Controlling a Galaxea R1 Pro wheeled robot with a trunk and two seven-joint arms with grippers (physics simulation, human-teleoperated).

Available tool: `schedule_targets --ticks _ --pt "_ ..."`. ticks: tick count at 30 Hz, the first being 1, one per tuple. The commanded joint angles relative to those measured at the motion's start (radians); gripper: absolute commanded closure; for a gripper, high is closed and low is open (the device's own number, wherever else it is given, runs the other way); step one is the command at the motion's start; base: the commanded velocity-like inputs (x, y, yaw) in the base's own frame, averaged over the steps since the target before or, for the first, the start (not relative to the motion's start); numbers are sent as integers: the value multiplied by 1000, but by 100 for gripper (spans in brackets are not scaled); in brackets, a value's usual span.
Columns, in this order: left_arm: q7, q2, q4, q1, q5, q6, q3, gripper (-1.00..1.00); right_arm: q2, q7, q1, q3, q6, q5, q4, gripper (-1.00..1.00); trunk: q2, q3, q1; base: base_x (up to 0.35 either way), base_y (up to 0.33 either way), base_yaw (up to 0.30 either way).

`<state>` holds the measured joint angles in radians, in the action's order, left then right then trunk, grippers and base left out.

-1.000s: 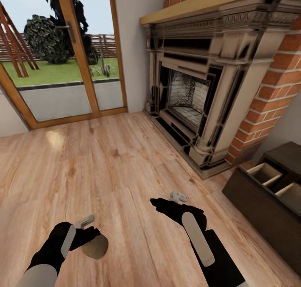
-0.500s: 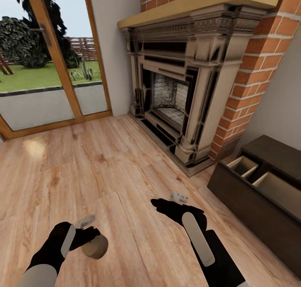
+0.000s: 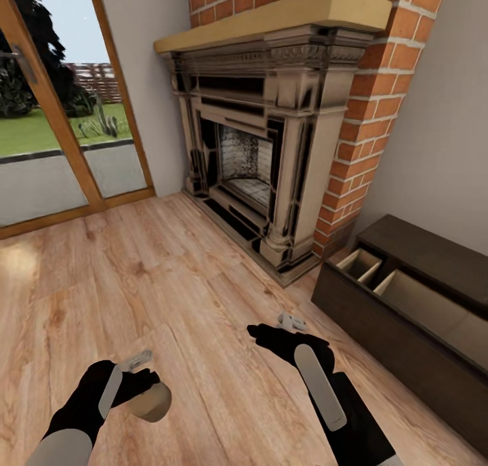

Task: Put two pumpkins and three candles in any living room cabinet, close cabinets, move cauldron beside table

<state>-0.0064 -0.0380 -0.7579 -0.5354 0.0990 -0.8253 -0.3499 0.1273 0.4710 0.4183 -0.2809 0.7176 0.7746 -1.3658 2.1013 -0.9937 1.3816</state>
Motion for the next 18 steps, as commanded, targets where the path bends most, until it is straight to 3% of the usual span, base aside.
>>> schedule_targets --ticks 1,6,14,18 --pt "14 0 0 0 1 2 0 100 -1 21 0 2 2 0 1 -100 -7 3 -4 0 0 -134" --pt "69 1 0 0 2 10 0 100 1 65 0 7 5 2 3 -100 -42 19 -23 0 0 -45" --pt "74 3 0 0 2 11 1 100 1 67 0 9 5 4 4 -100 -98 44 -54 0 0 -12" --pt "75 3 0 0 2 11 3 100 2 67 0 10 5 4 5 -100 -126 60 -69 0 0 -171"
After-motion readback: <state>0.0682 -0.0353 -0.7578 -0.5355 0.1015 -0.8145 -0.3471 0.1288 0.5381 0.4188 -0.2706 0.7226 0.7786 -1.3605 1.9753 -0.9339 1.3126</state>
